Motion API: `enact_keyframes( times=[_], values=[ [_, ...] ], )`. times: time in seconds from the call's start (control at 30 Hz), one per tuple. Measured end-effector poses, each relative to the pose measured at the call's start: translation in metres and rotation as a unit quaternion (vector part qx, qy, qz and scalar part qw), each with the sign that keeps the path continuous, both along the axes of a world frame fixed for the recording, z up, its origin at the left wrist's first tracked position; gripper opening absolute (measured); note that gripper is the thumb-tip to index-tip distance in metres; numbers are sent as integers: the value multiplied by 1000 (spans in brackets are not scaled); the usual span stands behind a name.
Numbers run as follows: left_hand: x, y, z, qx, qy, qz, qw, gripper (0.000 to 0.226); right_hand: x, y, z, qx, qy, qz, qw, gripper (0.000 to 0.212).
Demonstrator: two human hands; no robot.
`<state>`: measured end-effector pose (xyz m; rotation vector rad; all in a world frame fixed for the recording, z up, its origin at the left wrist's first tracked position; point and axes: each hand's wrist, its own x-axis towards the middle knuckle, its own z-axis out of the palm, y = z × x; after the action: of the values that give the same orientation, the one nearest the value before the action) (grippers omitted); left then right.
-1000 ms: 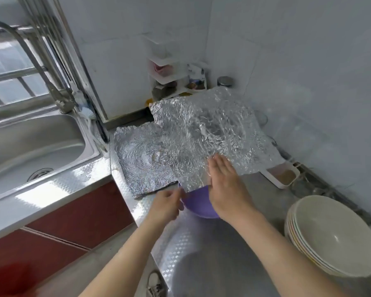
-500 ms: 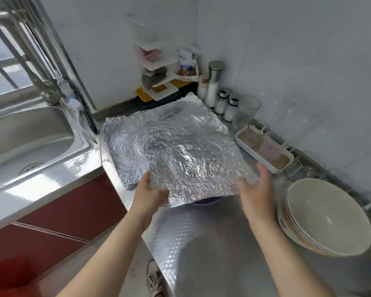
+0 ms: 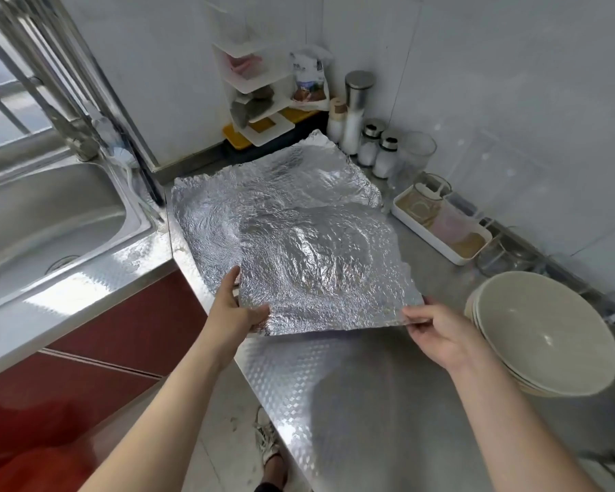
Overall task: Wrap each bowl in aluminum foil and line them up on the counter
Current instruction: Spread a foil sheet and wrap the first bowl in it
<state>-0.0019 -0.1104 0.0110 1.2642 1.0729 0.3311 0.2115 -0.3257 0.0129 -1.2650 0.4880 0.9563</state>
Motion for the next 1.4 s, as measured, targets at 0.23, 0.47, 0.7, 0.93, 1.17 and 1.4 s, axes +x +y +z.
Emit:
enact_keyframes(
  times=[0.23, 0.47, 0.7, 0.93, 1.17, 1.4],
  values=[
    [13, -17, 26, 445, 123, -101, 881, 73, -2, -2, 5, -127, -85, 100, 983, 33],
    [44, -57, 14, 529, 249, -425, 692, 67, 17, 13, 28, -285, -332, 240, 867, 37],
    [35, -64, 1, 541, 241, -460, 662, 60, 30, 29, 17, -308, -345, 227, 857, 43],
    [20, -19, 8, 460, 189, -68, 865, 64, 25, 30, 14, -247, -333, 158, 896, 41],
    [16, 5, 8, -6, 139, 45, 989, 57, 29, 34, 11, -178, -258, 188, 931, 6],
    [17, 2, 3, 54, 73, 87, 992, 49, 29, 32, 9, -143, -218, 113, 959, 14]
  ],
)
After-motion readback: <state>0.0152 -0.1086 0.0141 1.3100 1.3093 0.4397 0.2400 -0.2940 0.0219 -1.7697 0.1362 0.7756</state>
